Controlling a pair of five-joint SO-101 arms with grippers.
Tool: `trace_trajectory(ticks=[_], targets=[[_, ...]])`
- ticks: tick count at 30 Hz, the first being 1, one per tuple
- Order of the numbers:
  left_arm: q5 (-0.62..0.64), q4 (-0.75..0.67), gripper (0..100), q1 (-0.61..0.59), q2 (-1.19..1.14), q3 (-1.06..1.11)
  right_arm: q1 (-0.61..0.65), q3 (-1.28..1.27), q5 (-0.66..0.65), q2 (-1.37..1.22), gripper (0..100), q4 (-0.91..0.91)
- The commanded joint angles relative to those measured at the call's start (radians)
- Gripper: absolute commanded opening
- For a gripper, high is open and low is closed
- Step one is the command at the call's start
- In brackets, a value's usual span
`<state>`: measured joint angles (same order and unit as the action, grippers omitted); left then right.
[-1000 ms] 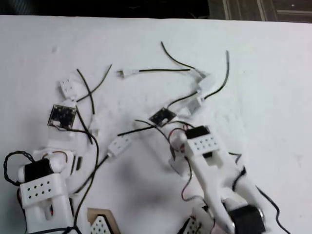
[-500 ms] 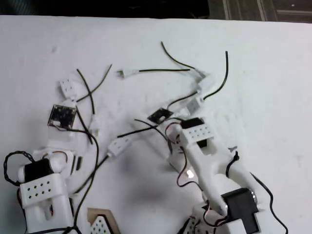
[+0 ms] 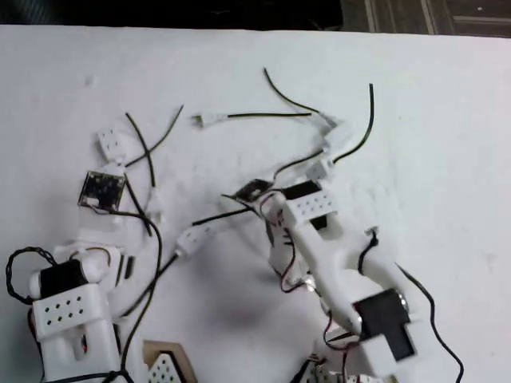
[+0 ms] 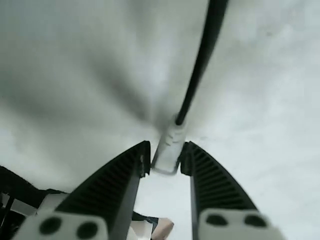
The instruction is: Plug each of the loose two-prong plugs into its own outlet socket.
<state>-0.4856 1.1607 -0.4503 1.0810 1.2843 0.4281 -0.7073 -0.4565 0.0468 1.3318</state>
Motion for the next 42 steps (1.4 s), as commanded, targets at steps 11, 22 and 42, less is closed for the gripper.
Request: trace_trajectory(ticks=[11, 22, 42], targets=[[0.005, -0.014, 21, -0.007, 0.015, 0.0, -0.005, 0.1, -0.009, -0.028, 3.3, 0.01], [0.005, -0.014, 21, -0.007, 0.015, 0.0, -0.004, 0.1, -0.009, -0.019, 1.6, 0.038], [0.009, -0.035, 21, -0.094, 0.015, -0.008, 0.262, 0.063, 0.199, 0.656, 1.6, -0.013]])
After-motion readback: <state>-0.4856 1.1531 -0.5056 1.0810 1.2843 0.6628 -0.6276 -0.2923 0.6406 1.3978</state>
